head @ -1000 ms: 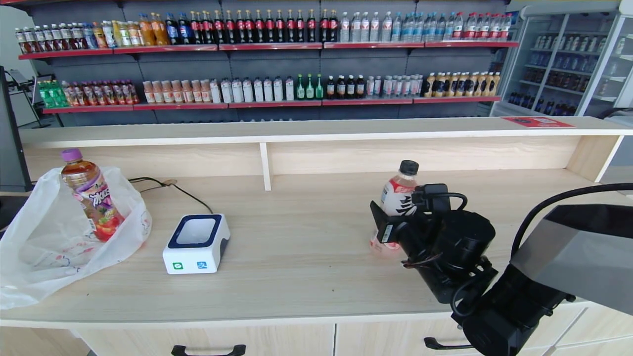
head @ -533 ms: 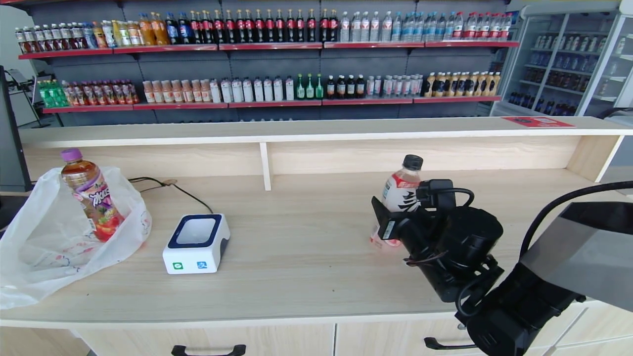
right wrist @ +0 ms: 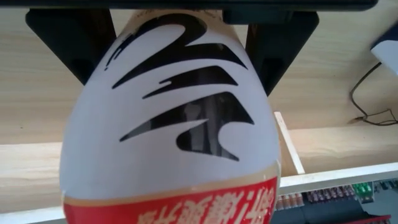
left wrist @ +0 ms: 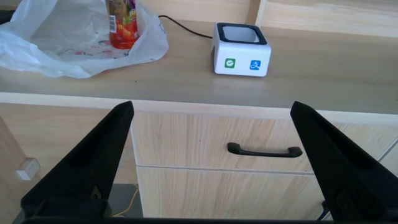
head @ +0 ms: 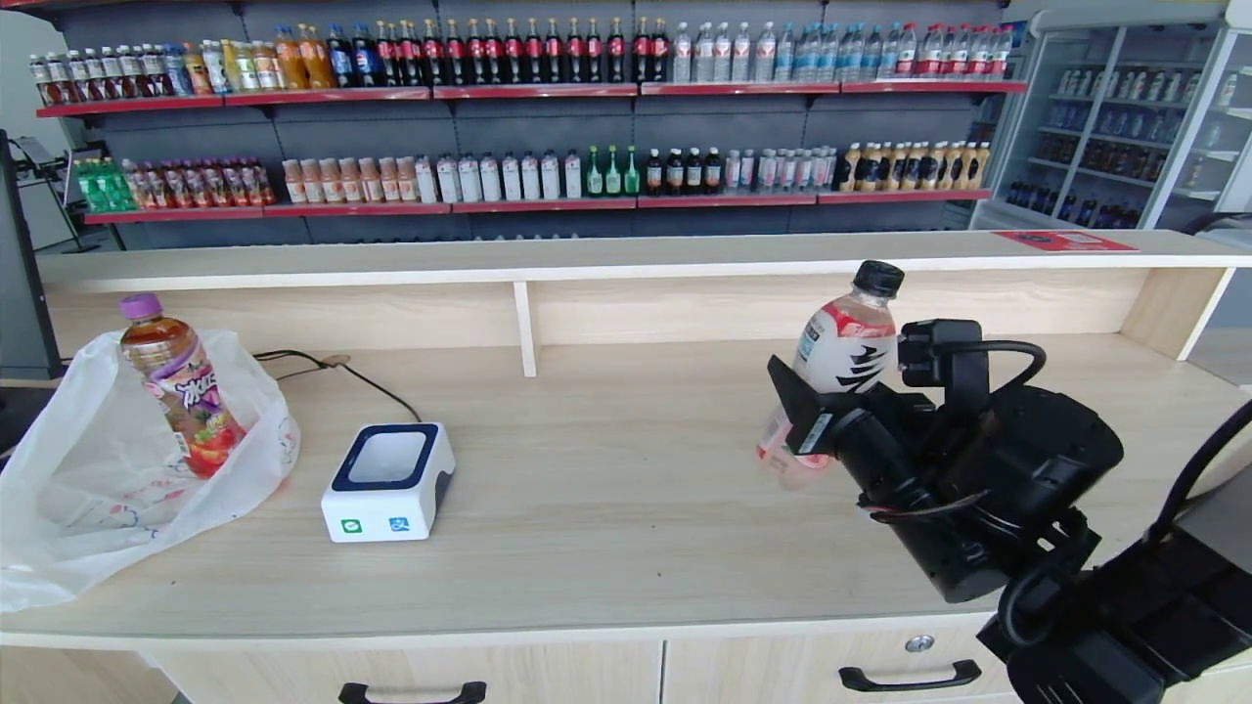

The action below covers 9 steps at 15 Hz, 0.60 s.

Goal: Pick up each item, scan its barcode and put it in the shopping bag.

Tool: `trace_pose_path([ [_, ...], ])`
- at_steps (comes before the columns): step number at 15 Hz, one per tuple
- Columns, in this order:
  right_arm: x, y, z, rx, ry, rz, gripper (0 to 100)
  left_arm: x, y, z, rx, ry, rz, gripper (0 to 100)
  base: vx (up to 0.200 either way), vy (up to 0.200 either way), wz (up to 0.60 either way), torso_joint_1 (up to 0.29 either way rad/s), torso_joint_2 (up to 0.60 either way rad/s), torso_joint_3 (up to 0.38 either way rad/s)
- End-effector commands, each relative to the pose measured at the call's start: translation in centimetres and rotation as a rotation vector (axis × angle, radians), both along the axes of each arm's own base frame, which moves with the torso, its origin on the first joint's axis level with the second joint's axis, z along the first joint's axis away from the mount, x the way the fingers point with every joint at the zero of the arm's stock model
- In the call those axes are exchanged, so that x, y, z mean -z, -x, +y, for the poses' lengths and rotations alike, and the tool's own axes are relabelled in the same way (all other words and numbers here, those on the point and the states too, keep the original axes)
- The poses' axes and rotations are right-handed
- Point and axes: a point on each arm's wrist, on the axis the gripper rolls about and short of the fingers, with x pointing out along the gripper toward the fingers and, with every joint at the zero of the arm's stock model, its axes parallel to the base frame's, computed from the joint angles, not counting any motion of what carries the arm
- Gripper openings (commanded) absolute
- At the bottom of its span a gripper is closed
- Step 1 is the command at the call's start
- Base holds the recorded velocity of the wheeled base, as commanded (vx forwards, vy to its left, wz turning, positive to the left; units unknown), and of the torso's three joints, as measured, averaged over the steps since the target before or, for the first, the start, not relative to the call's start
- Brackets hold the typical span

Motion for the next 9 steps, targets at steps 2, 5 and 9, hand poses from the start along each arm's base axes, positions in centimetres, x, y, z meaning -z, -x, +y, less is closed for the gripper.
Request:
trace_pose_path([
  [2, -2.5, 3.8, -1.5, -0.084, -0.022, -0.052, 0, 0.0, 0.0, 0.0, 0.001, -0.001, -0.001, 100, 0.0, 0.0, 0.0, 0.0, 0.0, 0.0],
  [5, -3.3, 5.8, -2.7, -0.134, -0.027, -0.073, 0, 0.0, 0.0, 0.0, -0.001, -0.001, 0.002, 100, 0.0, 0.0, 0.0, 0.0, 0.0, 0.0],
  [9, -3.4, 7.9, -3.1, -0.27, -0.021, -0.078, 0, 0.0, 0.0, 0.0, -0.001, -0.001, 0.001, 100, 0.0, 0.0, 0.0, 0.0, 0.0, 0.0],
])
